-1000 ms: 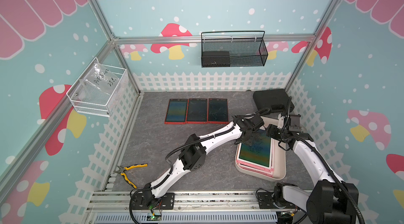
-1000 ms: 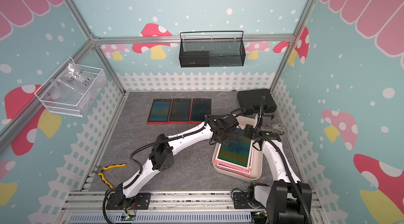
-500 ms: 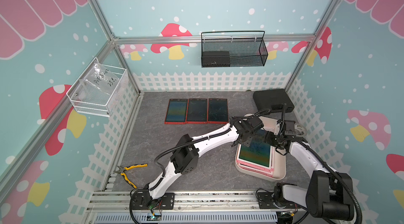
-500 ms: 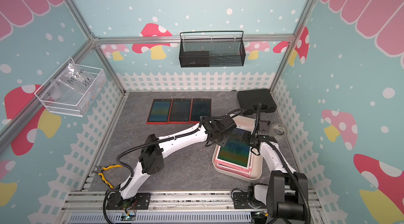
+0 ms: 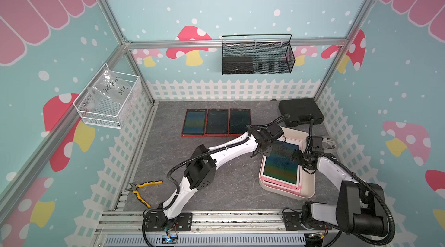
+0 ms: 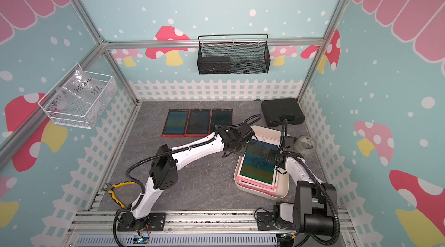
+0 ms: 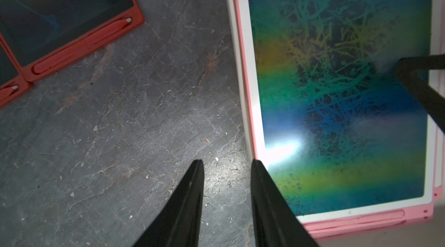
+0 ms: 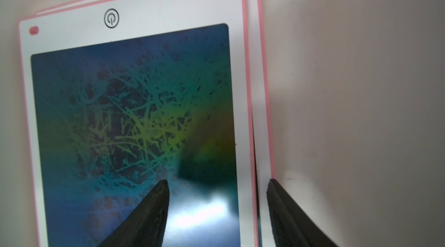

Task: Take out the writing tablet from the storage box
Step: Pick up the writing tablet from the storage box.

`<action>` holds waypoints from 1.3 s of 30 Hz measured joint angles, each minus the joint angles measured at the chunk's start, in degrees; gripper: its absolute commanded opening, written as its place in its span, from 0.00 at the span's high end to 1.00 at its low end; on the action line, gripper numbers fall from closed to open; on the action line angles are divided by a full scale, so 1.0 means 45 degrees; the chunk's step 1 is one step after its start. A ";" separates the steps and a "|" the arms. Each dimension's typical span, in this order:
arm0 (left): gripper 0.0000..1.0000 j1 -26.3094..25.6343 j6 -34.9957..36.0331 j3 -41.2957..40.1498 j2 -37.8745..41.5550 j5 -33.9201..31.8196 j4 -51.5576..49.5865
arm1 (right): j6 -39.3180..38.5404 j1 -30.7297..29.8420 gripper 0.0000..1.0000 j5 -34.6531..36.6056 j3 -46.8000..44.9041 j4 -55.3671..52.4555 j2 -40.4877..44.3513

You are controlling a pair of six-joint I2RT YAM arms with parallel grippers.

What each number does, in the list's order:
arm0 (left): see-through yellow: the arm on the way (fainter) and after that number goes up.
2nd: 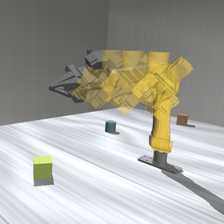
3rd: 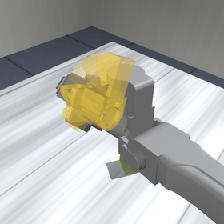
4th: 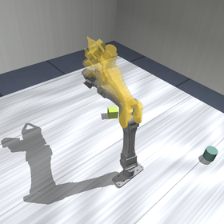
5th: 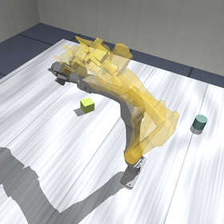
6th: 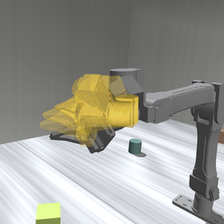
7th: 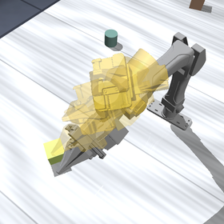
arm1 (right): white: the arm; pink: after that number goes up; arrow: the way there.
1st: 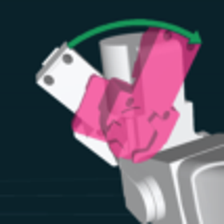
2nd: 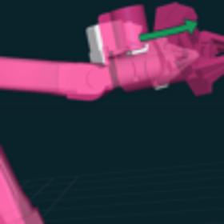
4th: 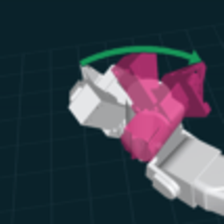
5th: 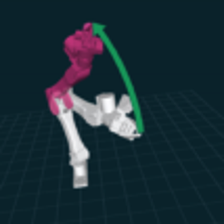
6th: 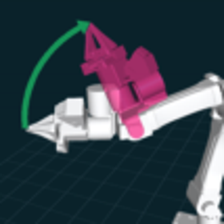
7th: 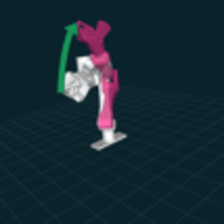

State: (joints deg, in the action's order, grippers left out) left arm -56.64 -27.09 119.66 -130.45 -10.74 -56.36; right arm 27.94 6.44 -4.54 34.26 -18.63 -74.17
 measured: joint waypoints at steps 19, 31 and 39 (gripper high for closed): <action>0.70 0.0223 0.0073 -0.0083 -0.1418 0.1768 0.0782 | -0.0019 0.0049 0.34 -0.0617 -0.0155 0.0850 -0.0267; 0.78 0.0296 0.0063 0.0826 -0.1977 0.1817 -0.0257 | -0.0204 0.0491 0.38 -0.3075 -0.0743 0.2361 -0.0301; 0.78 0.0325 -0.0034 0.1132 -0.2089 0.1608 -0.0991 | -0.0170 0.0748 0.44 -0.4187 -0.1190 0.2997 -0.0029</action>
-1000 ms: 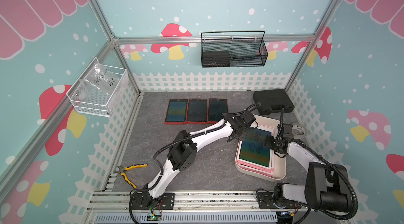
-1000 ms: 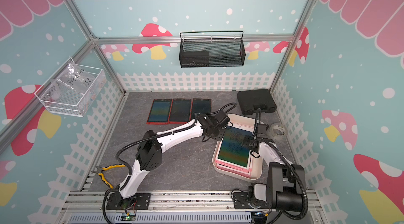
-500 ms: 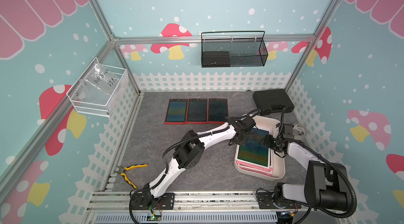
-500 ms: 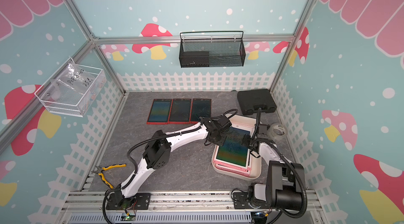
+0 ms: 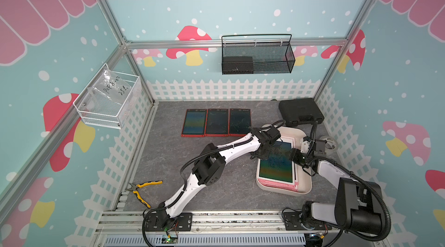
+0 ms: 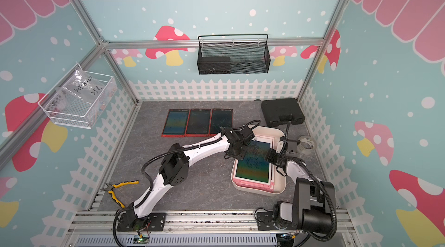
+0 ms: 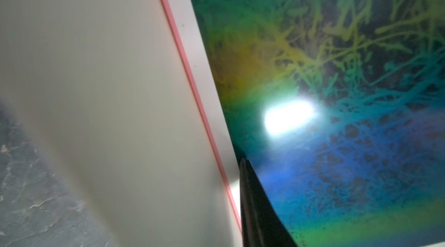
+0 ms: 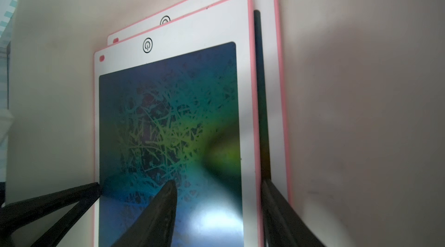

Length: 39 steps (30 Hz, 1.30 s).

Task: Take out the writing tablet from the storage box
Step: Pick up the writing tablet from the storage box.

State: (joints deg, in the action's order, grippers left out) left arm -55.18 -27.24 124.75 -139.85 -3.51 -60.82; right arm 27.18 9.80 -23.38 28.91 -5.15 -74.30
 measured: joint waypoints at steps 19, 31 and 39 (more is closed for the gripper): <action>0.78 0.0427 -0.0233 -0.0165 0.0005 0.0155 0.0189 | 0.0505 0.0515 0.59 -0.3580 -0.0277 0.0947 0.0855; 0.78 0.0413 -0.0238 -0.0301 0.0005 0.0321 0.0670 | 0.0763 0.0500 0.66 -0.4959 -0.0423 0.0899 0.0903; 0.78 0.0403 -0.0486 -0.0442 0.0005 0.0840 0.1389 | 0.0534 0.1083 0.85 -0.4979 0.0291 -0.0121 0.0884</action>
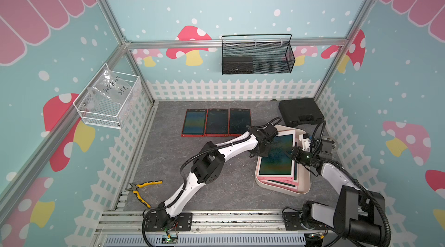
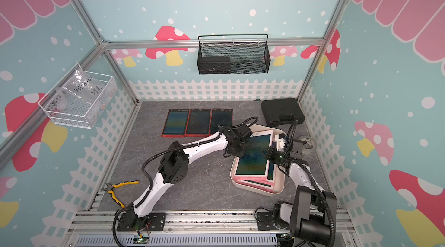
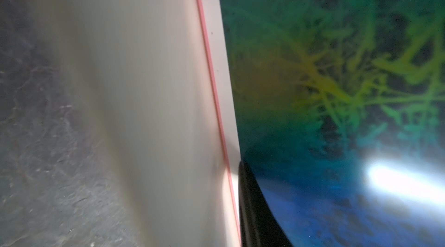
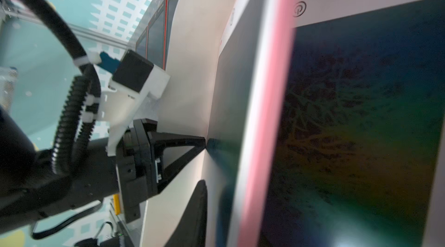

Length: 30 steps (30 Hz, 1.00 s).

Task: Take out the writing tablet from the storage box
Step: Pick up the writing tablet from the storage box.

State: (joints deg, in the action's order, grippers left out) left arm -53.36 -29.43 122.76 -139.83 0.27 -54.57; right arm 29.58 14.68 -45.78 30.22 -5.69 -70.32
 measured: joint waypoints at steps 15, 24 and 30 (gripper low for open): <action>0.76 -0.0189 -0.1209 -0.0369 0.0029 0.1384 0.1647 | -0.0505 0.1161 0.95 0.0971 0.2516 -0.2191 -0.0937; 0.63 -0.0418 -0.1409 -0.1020 0.0471 0.1428 0.2176 | -0.0636 0.1360 1.00 0.1846 0.3045 -0.2895 -0.0418; 0.59 -0.0155 -0.1073 -0.1549 0.1923 0.1141 0.2404 | -0.0631 0.1409 1.00 0.2142 0.3662 -0.3002 -0.0345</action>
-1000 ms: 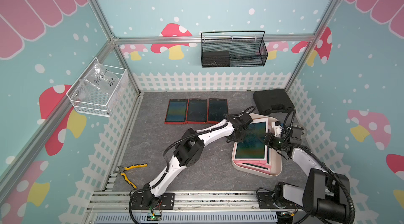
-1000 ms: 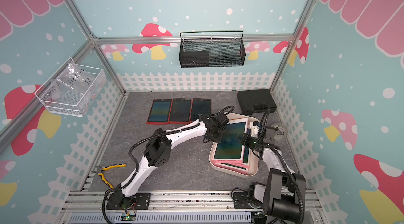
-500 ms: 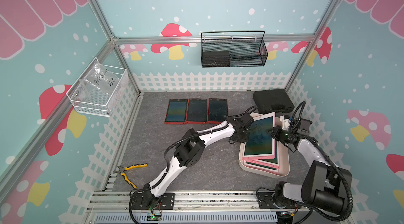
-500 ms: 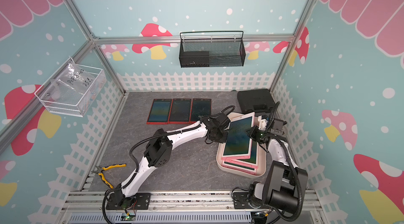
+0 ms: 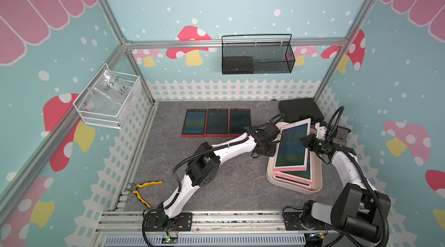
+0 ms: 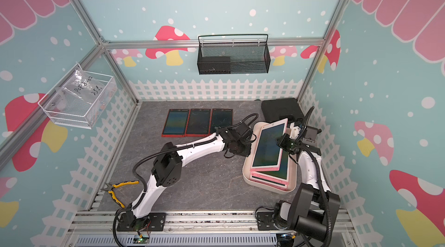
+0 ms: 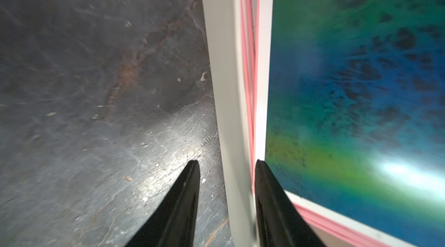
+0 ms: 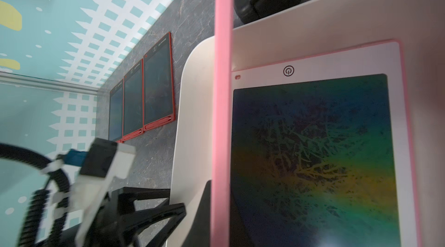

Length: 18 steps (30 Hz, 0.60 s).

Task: Take out the writing tablet from the storage box
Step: Pick up the writing tablet from the storage box, then place the writing tablet at the center of the board.

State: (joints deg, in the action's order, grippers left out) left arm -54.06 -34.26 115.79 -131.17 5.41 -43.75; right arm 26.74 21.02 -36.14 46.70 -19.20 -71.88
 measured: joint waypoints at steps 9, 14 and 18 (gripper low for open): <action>0.62 0.0432 0.0379 -0.0005 0.1729 -0.0316 0.0384 | 0.0015 0.0000 1.00 0.0121 0.0486 -0.0019 0.0709; 0.62 0.0578 0.0408 -0.0967 0.2108 -0.0345 0.0641 | 0.0083 0.0078 1.00 -0.0010 0.0656 -0.0024 0.1171; 0.63 0.1010 0.0437 -0.2594 0.3036 -0.0330 0.0952 | 0.0277 0.0087 1.00 -0.0330 0.0845 -0.0058 0.1394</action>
State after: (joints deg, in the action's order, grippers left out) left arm -49.52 -32.29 104.12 -117.51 3.92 -39.46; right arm 27.99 21.41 -37.63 50.50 -19.46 -65.60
